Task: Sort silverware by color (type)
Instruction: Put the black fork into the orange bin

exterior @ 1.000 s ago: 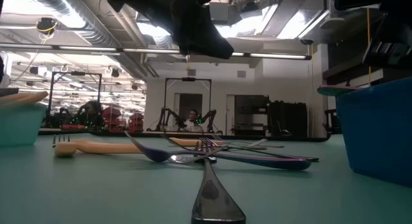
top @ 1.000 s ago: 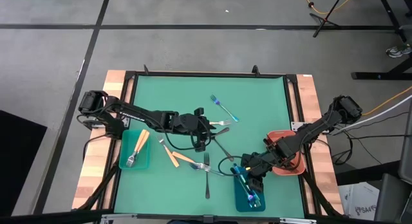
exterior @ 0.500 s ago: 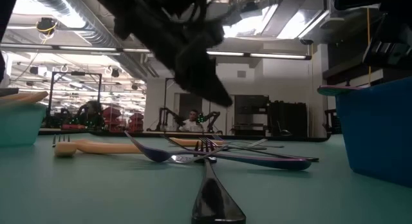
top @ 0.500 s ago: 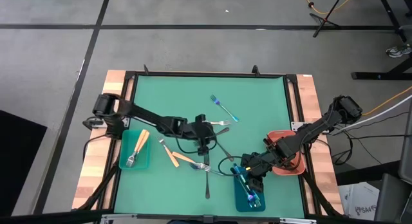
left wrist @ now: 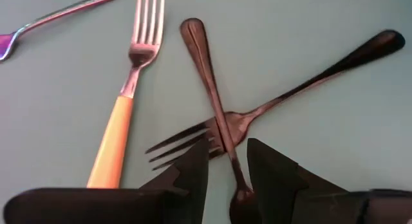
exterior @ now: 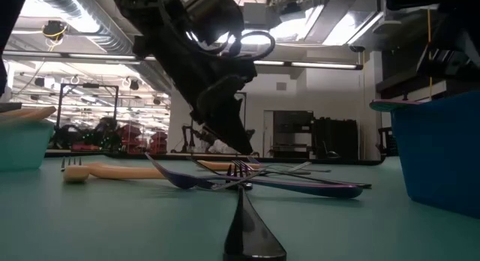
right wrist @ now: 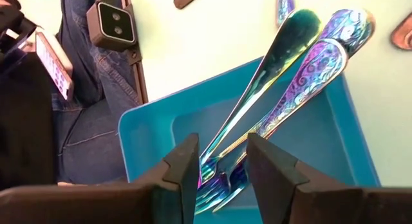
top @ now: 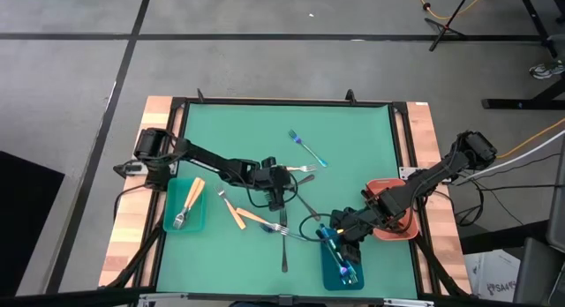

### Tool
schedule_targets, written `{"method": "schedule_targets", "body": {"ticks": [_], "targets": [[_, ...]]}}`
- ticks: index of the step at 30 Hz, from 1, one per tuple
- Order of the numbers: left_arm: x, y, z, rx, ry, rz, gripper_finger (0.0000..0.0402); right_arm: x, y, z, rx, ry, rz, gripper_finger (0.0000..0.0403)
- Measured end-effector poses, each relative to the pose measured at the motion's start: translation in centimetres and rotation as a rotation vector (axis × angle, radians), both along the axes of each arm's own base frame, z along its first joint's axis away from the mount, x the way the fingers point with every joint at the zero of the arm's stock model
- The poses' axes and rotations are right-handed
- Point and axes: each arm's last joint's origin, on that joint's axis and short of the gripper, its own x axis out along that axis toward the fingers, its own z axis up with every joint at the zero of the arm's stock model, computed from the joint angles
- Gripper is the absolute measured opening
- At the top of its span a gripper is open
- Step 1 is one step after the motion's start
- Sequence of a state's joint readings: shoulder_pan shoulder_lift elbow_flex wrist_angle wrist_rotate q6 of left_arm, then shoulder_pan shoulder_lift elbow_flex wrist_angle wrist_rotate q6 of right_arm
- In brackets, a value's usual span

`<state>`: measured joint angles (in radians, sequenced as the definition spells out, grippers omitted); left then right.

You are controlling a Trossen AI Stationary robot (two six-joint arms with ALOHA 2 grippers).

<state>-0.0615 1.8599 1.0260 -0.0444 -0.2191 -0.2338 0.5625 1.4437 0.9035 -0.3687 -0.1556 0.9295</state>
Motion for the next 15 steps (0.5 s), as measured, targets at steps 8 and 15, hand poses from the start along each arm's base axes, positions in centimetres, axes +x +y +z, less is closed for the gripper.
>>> {"method": "schedule_targets", "body": {"ticks": [8,15], "targets": [[0.0,0.0,-0.6,-0.027,0.018,0.015,0.0102,0.0,0.0,0.0,-0.005,-0.004,-0.005,0.0120],[0.2,-0.1,-2.6,-0.068,0.067,0.031,0.0102,0.0,0.0,0.0,-0.007,-0.004,-0.006,0.0120]]}}
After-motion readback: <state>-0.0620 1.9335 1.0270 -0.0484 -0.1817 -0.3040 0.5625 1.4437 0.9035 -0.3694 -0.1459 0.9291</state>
